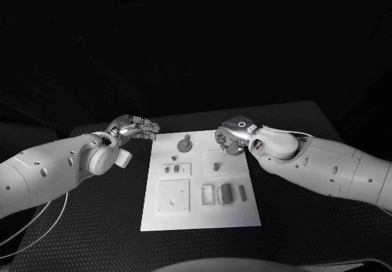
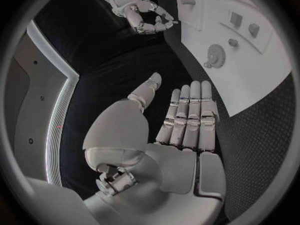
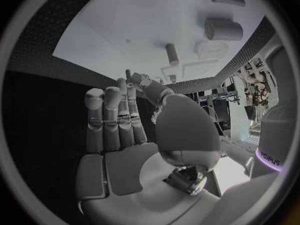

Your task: Assemble the parts on the task board

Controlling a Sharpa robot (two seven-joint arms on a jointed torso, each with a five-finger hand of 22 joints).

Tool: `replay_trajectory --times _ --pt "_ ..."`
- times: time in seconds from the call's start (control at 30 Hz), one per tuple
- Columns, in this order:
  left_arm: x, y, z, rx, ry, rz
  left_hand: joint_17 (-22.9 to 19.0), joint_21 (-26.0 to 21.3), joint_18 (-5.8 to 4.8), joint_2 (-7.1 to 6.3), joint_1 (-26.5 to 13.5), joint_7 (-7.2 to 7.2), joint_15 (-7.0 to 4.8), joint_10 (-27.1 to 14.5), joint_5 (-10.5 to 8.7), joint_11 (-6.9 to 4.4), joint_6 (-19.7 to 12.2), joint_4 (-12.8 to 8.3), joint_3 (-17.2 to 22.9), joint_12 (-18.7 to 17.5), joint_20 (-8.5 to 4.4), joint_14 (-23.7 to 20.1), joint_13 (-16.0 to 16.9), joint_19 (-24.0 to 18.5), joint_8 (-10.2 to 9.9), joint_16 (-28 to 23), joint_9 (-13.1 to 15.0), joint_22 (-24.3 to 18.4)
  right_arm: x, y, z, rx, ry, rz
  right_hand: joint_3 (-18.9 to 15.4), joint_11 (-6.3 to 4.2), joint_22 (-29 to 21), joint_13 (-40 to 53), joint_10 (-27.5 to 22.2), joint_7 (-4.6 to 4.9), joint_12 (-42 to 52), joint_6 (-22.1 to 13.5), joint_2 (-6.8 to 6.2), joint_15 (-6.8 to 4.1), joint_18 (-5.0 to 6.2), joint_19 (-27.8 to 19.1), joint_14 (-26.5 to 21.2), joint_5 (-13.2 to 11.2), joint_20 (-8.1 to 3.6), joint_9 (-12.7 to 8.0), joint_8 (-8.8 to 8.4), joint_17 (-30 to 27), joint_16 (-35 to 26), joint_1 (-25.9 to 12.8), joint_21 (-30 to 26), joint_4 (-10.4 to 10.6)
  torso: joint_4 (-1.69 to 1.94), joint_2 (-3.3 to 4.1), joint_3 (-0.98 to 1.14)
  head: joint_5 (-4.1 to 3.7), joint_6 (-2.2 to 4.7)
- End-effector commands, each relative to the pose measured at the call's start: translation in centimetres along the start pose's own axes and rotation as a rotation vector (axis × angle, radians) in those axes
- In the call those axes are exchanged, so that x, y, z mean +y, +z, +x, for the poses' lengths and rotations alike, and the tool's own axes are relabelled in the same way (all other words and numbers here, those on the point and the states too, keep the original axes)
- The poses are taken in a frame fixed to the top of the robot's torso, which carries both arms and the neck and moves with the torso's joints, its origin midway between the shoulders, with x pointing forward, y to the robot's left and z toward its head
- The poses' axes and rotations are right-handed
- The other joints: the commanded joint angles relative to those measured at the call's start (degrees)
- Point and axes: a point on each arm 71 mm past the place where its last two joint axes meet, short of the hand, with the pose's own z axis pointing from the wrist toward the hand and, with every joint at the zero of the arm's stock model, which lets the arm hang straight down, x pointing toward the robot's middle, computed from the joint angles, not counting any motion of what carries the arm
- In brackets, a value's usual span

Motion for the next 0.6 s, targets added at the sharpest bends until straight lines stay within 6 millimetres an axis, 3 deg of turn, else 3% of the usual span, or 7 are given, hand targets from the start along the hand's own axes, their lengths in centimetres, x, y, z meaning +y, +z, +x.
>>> replay_trajectory --times 0.03,0.27,0.3,0.4,0.6 --pt "-0.1 0.0 -0.1 -0.003 0.003 0.011 0.1 0.1 0.78 0.19 0.4 -0.07 -0.01 0.2 -0.19 0.01 -0.4 -0.1 -0.3 -0.3 -0.05 0.4 -0.1 0.3 -0.1 -0.3 -0.1 -0.1 0.9 0.1 -0.6 -0.047 0.005 -0.027 0.3 -0.07 1.0 0.1 0.4 -0.11 0.0 0.4 0.43 -0.51 5.51 0.3 0.1 0.1 -0.37 0.1 0.15 0.1 0.0 0.1 0.3 0.0 0.02 0.00 0.01 0.27 0.10" --pt "0.0 0.0 -0.5 -0.014 0.008 0.010 0.1 0.0 0.78 0.16 0.5 -0.08 -0.02 0.2 -0.19 0.00 -0.4 -0.1 -0.3 -0.3 -0.06 0.4 -0.1 0.3 -0.1 -0.3 -0.1 -0.1 3.2 0.7 -1.3 -0.070 0.039 -0.088 0.3 -0.12 1.0 0.2 0.5 -0.13 -0.1 0.5 0.37 -0.57 5.51 0.4 0.3 0.1 -0.45 0.1 0.13 0.2 0.0 0.2 0.4 0.1 0.14 -0.01 -0.09 2.18 -0.05" --pt "0.0 -0.1 -0.6 -0.017 0.009 0.009 0.2 0.0 0.78 0.14 0.5 -0.08 -0.02 0.2 -0.19 0.00 -0.4 -0.1 -0.3 -0.3 -0.07 0.4 -0.1 0.3 -0.1 -0.4 -0.1 -0.1 3.9 1.0 -1.5 -0.075 0.044 -0.107 0.3 -0.12 1.0 0.2 0.5 -0.13 -0.1 0.5 0.38 -0.58 5.51 0.4 0.3 0.1 -0.46 0.1 0.13 0.2 0.0 0.2 0.5 0.1 0.10 -0.03 -0.13 2.92 -0.16" --pt "0.0 0.0 -0.7 -0.021 0.011 0.010 0.2 0.0 0.78 0.11 0.6 -0.08 -0.02 0.2 -0.19 0.00 -0.4 -0.1 -0.3 -0.3 -0.07 0.4 -0.2 0.3 -0.1 -0.4 -0.1 -0.1 5.1 1.2 -1.9 -0.083 0.055 -0.137 0.3 -0.12 1.0 0.2 0.5 -0.13 -0.1 0.5 0.38 -0.58 5.51 0.5 0.3 0.1 -0.48 0.1 0.12 0.2 0.0 0.2 0.5 0.1 -0.01 -0.01 -0.15 4.17 -0.21" --pt "0.0 0.3 -0.8 -0.032 0.015 0.011 0.2 0.0 0.77 0.10 0.6 -0.08 -0.02 0.2 -0.19 0.00 -0.4 -0.1 -0.4 -0.3 -0.07 0.4 -0.2 0.3 -0.1 -0.4 -0.1 -0.1 7.7 1.7 -2.3 -0.092 0.081 -0.198 0.3 -0.12 1.0 0.2 0.5 -0.13 -0.1 0.5 0.41 -0.58 5.51 0.5 0.3 0.1 -0.49 0.1 0.10 0.2 0.0 0.2 0.5 0.1 0.14 0.00 -0.22 6.84 -0.63"
